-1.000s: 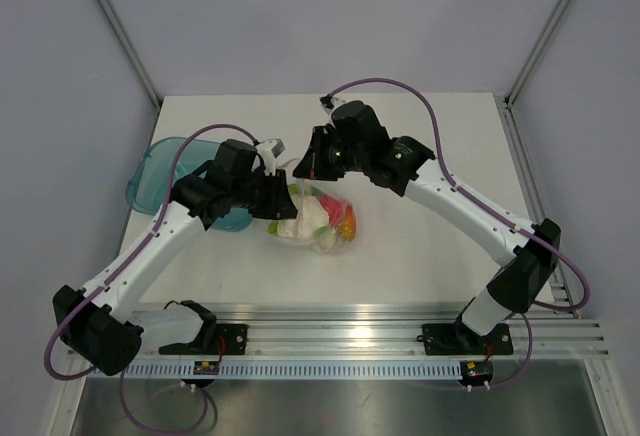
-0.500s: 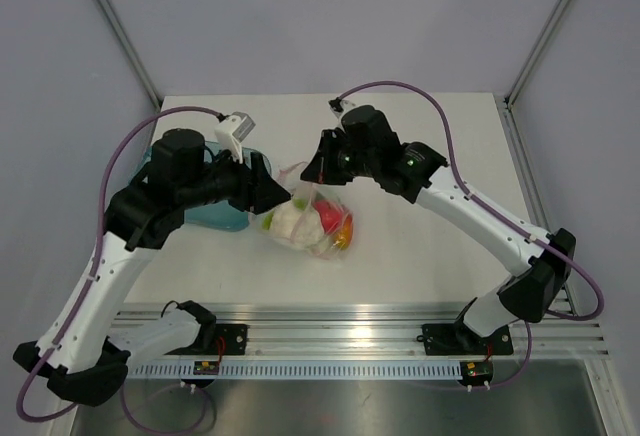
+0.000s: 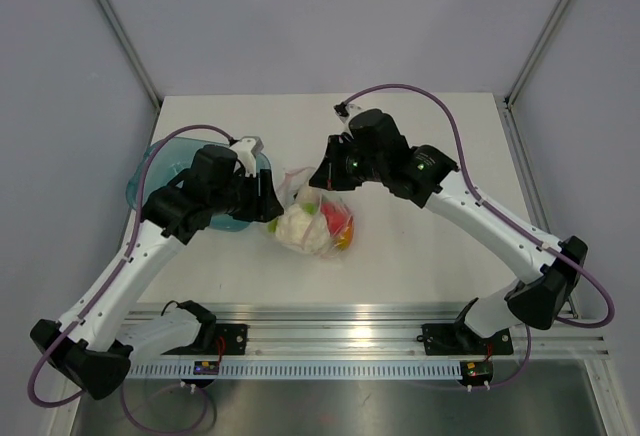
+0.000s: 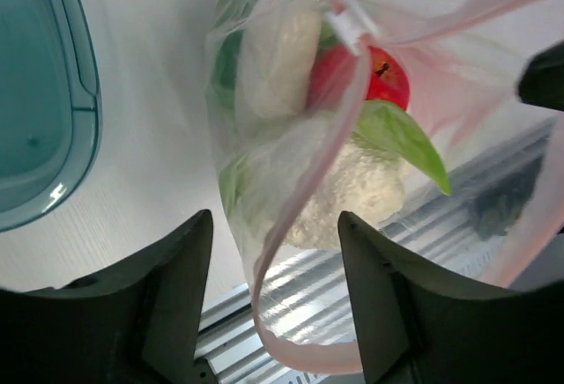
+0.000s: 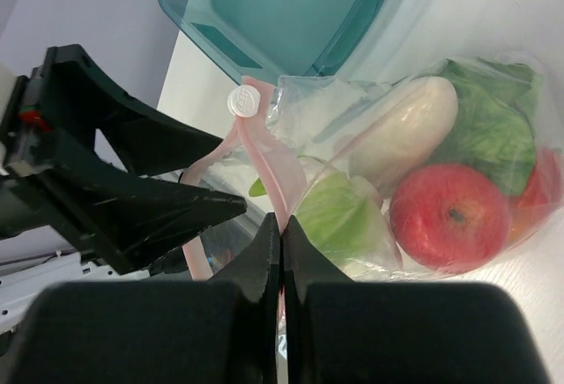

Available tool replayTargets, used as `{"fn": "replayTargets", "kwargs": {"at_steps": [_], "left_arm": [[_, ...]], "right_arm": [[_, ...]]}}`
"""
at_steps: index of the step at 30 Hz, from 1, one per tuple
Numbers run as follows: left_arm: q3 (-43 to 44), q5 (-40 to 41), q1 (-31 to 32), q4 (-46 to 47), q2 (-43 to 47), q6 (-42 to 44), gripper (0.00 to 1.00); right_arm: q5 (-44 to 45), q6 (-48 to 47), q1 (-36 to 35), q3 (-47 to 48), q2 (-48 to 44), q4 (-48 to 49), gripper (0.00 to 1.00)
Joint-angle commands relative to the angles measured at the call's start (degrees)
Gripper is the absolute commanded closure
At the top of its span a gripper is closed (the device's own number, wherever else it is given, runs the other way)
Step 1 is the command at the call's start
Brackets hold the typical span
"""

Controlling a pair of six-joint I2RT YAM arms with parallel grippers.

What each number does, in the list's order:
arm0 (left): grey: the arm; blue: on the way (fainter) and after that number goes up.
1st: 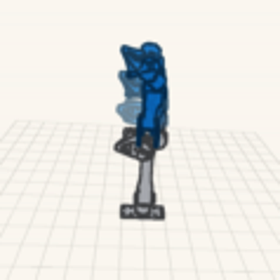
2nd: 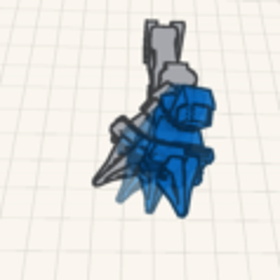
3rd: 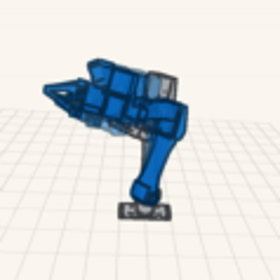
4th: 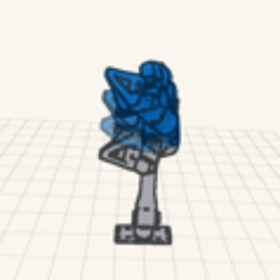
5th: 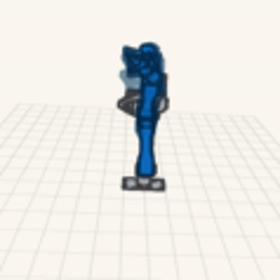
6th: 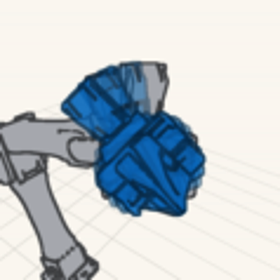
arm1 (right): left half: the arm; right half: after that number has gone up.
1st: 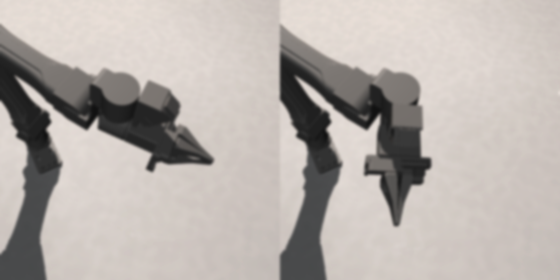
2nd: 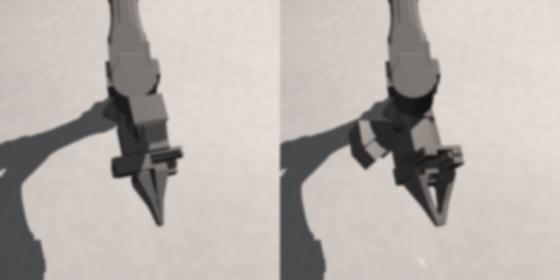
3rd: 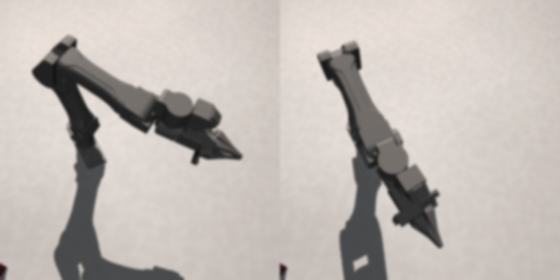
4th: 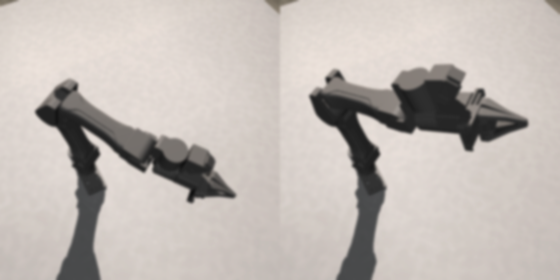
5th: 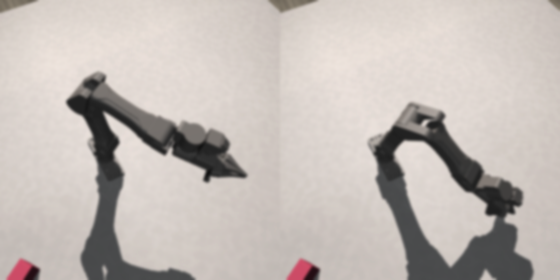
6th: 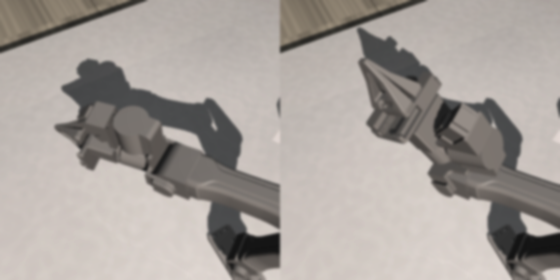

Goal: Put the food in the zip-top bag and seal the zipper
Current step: Place the fake vegetable in the zipper food storage bag, then adjust the zipper food storage bag at the center of the board.

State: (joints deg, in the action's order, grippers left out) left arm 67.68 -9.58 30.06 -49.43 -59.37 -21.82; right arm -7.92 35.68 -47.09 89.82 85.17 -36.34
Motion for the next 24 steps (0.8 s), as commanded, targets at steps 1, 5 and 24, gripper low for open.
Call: {"fn": "replayTargets", "kwargs": {"at_steps": [1,5,24], "left_arm": [[-1.0,2.2,0.0,4.4,0.0,-0.8,0.45],[-1.8,-2.5,0.0,7.4,0.0,-2.7,0.97],[-4.7,-7.7,0.0,26.1,-1.8,-24.2,1.0]], "right_arm": [[0.2,-1.4,-0.5,0.0,-2.7,0.6,1.0],[-1.2,-3.5,-0.5,-0.5,-2.5,-0.4,1.0],[0.4,-15.3,-7.2,8.8,2.6,-11.3,0.27]]}}
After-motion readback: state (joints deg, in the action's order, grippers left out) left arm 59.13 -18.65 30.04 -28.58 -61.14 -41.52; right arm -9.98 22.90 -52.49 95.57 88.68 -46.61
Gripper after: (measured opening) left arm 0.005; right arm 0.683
